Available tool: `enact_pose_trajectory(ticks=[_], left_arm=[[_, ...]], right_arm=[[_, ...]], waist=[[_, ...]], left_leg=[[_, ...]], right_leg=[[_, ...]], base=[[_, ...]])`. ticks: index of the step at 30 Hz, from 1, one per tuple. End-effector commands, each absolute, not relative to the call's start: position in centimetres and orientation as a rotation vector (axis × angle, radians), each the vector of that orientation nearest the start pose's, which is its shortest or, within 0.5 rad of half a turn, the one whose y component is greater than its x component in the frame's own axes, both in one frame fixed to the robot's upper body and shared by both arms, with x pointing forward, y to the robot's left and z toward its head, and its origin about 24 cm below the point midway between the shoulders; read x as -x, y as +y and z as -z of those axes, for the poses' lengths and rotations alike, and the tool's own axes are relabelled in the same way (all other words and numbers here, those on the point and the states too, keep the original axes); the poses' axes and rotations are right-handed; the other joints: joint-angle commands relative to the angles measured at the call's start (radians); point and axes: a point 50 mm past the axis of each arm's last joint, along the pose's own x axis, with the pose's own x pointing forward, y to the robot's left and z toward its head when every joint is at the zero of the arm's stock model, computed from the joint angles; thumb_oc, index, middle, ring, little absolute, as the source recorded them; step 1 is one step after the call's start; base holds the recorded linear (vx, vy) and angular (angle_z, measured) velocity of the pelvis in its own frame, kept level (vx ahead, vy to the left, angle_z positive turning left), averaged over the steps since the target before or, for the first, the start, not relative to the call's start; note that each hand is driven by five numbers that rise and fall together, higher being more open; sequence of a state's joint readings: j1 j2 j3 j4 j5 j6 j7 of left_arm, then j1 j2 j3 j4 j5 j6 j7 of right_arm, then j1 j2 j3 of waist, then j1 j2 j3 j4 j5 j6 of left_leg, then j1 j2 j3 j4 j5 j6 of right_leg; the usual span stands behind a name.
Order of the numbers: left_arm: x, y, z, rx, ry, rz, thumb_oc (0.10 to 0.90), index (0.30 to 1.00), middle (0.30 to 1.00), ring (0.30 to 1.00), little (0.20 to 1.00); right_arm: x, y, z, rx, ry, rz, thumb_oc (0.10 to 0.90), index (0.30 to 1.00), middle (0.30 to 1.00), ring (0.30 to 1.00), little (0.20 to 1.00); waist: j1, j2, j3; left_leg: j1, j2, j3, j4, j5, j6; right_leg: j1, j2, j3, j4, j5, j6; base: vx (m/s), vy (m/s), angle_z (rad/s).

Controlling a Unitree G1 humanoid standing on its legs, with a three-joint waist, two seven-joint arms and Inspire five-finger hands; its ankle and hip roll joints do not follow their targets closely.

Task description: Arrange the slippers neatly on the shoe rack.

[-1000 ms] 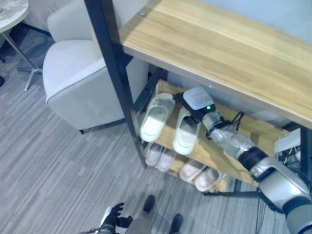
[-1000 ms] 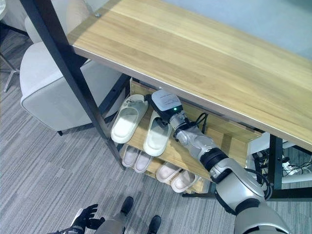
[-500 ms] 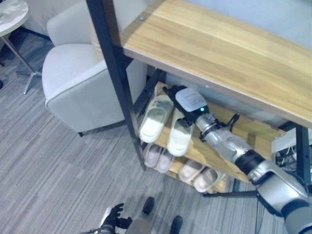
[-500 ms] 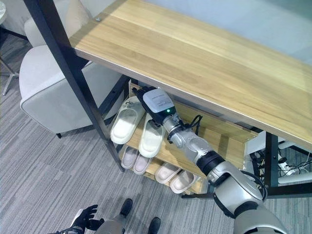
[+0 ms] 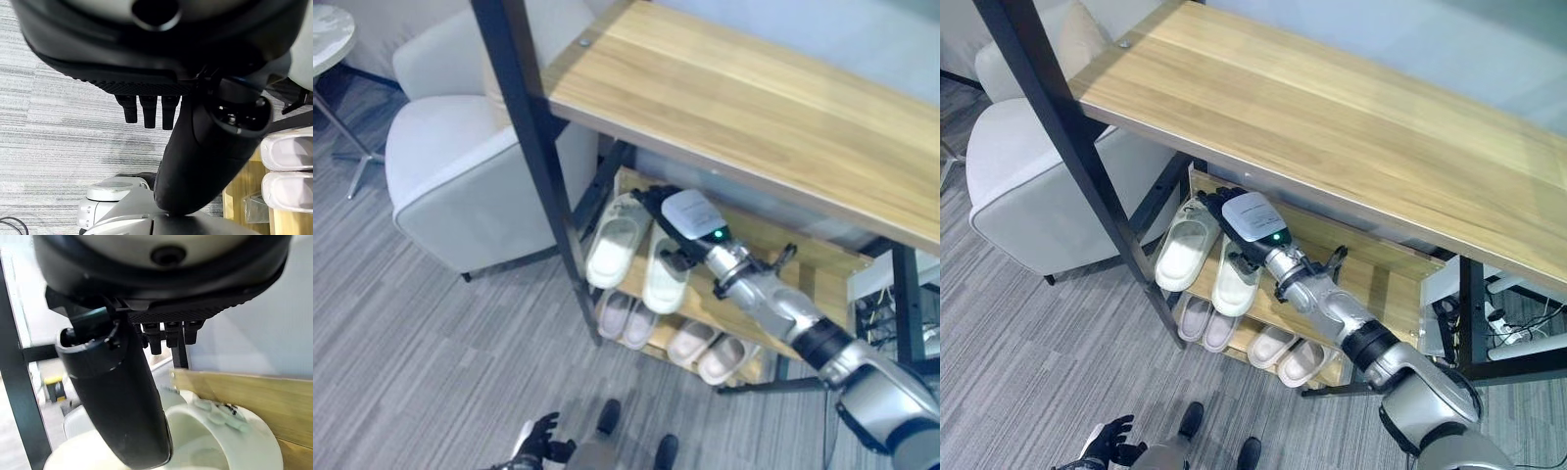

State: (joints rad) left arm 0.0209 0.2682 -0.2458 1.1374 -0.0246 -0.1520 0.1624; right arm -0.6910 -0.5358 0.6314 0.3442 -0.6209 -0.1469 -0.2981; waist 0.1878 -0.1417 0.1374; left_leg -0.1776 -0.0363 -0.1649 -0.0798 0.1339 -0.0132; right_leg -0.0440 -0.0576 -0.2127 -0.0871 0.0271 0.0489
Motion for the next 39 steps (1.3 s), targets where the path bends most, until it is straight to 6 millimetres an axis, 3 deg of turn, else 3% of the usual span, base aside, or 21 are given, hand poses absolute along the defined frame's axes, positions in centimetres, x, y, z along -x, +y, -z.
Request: enact_pose_trajectory(ticks=[1, 6, 7, 9, 11, 17, 20, 28, 39], left_arm=[[-9.7, 21.1, 16.0, -0.422, 1.049, 0.017, 0.800, 0.900, 0.900, 0.900, 0.900], [-9.1, 21.6, 16.1, -0.410, 1.087, -0.022, 0.800, 0.900, 0.900, 0.900, 0.900], [-9.1, 21.6, 16.1, -0.411, 1.087, -0.021, 0.800, 0.900, 0.900, 0.900, 0.900], [-8.7, 21.7, 16.2, -0.397, 1.106, -0.037, 0.800, 0.900, 0.900, 0.900, 0.900], [-8.6, 21.8, 16.2, -0.395, 1.113, -0.038, 0.800, 0.900, 0.900, 0.900, 0.900], [-8.4, 21.8, 16.4, -0.388, 1.138, -0.034, 0.800, 0.900, 0.900, 0.900, 0.900], [-8.5, 21.6, 16.4, -0.382, 1.136, -0.023, 0.800, 0.900, 0.900, 0.900, 0.900], [-8.6, 21.2, 16.4, -0.385, 1.129, -0.010, 0.800, 0.900, 0.900, 0.900, 0.900], [-8.3, 21.3, 16.4, -0.399, 1.132, -0.016, 0.800, 0.900, 0.900, 0.900, 0.900]], right_arm=[[-33.2, -11.7, -17.9, 1.101, -0.796, -0.127, 0.800, 0.900, 0.900, 0.900, 0.900], [-30.7, -14.6, -16.2, 0.730, -0.667, -0.077, 0.800, 0.900, 0.900, 0.900, 0.900], [-30.6, -14.6, -16.1, 0.730, -0.667, -0.077, 0.800, 0.900, 0.900, 0.900, 0.900], [-29.4, -15.6, -14.3, 0.525, -0.563, -0.090, 0.800, 0.900, 0.900, 0.900, 0.900], [-28.9, -15.9, -13.7, 0.466, -0.530, -0.102, 0.800, 0.900, 0.900, 0.900, 0.900], [-26.4, -15.2, -9.8, -0.072, -0.320, -0.218, 0.800, 0.900, 0.900, 0.900, 0.900], [-25.4, -14.2, -8.1, -0.241, -0.223, -0.290, 0.800, 0.900, 0.900, 0.900, 0.900], [-24.6, -11.5, -4.9, -0.455, -0.045, -0.367, 0.800, 0.900, 0.900, 0.900, 0.900], [-24.3, -8.4, -3.2, -0.485, 0.068, -0.473, 0.800, 0.900, 0.900, 0.900, 0.900]], waist=[[-0.020, 0.008, -0.077], [-0.052, 0.021, -0.086], [-0.051, 0.021, -0.087], [-0.070, 0.028, -0.090], [-0.073, 0.030, -0.092], [-0.101, 0.041, -0.096], [-0.112, 0.044, -0.100], [-0.116, 0.044, -0.100], [-0.099, 0.041, -0.090]], left_leg=[[0.078, 0.019, 0.032, -0.007, -0.127, -0.022], [0.089, 0.019, 0.042, -0.007, -0.132, -0.021], [0.089, 0.018, 0.042, -0.007, -0.132, -0.021], [0.096, 0.019, 0.049, -0.007, -0.133, -0.020], [0.099, 0.020, 0.052, -0.007, -0.134, -0.021], [0.109, 0.020, 0.067, -0.007, -0.134, -0.021], [0.116, 0.021, 0.076, -0.007, -0.137, -0.022], [0.122, 0.023, 0.085, -0.007, -0.140, -0.025], [0.122, 0.025, 0.078, -0.007, -0.138, -0.027]], right_leg=[[-0.010, -0.021, 0.007, 0.005, -0.007, 0.055], [-0.004, -0.024, 0.012, 0.007, -0.006, 0.055], [-0.004, -0.024, 0.012, 0.007, -0.006, 0.055], [-0.002, -0.025, 0.017, 0.008, -0.004, 0.056], [-0.001, -0.026, 0.018, 0.008, -0.003, 0.056], [-0.002, -0.026, 0.030, 0.012, 0.001, 0.054], [-0.002, -0.024, 0.038, 0.012, 0.002, 0.053], [-0.001, -0.020, 0.048, 0.011, 0.002, 0.051], [0.000, -0.022, 0.038, 0.013, 0.001, 0.051]], base=[[0.00, 0.000, 0.00], [0.00, 0.001, -0.03], [0.00, 0.002, -0.13], [0.01, 0.006, -0.09], [0.00, 0.007, -0.09], [0.00, 0.006, -0.10], [0.01, 0.011, -0.06], [0.00, 0.003, -0.06], [0.00, 0.000, 0.00]])
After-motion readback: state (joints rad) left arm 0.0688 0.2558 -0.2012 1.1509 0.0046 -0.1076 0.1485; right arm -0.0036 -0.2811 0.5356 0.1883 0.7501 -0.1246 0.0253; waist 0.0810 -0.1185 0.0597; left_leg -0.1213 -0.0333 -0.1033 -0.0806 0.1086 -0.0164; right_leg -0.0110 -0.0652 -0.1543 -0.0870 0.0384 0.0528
